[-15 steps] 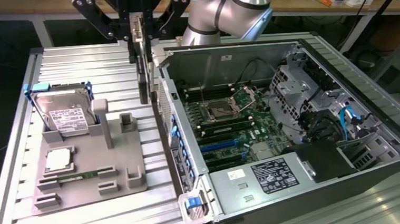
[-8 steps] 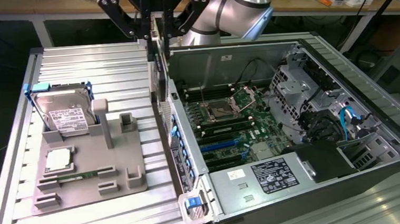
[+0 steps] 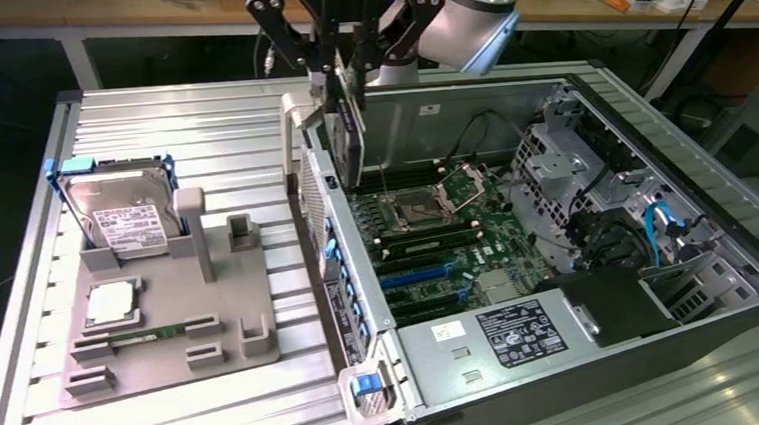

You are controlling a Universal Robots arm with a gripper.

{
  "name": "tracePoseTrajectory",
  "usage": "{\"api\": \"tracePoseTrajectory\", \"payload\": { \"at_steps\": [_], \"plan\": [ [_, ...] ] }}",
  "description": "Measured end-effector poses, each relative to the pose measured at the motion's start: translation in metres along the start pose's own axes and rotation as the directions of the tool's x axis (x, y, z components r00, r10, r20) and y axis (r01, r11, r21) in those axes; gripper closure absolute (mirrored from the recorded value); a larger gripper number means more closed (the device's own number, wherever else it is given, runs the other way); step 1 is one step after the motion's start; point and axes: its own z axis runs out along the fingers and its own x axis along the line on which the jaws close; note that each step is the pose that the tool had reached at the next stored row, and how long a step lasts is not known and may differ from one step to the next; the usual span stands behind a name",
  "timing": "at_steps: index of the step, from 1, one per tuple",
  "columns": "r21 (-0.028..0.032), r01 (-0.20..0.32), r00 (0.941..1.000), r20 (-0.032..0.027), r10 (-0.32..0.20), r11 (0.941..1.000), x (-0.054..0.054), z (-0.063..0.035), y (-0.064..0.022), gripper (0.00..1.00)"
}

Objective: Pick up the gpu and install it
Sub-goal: 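Pick up the gpu and move the gpu toward the slot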

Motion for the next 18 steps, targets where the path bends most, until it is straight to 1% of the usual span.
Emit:
{"api": "tracePoseTrajectory", "payload": {
  "at_steps": [4,8,18],
  "plan": [
    [0.0,0.0,1.0,0.0,0.0,1.0,-0.018,0.0025,0.0011,0.73],
    [0.0001,0.0,1.0,0.0,0.0,1.0,-0.041,0.0042,0.0026,0.73],
    [0.0001,0.0,1.0,-0.0001,0.0,1.0,-0.089,0.0087,0.0057,0.73]
  ]
}}
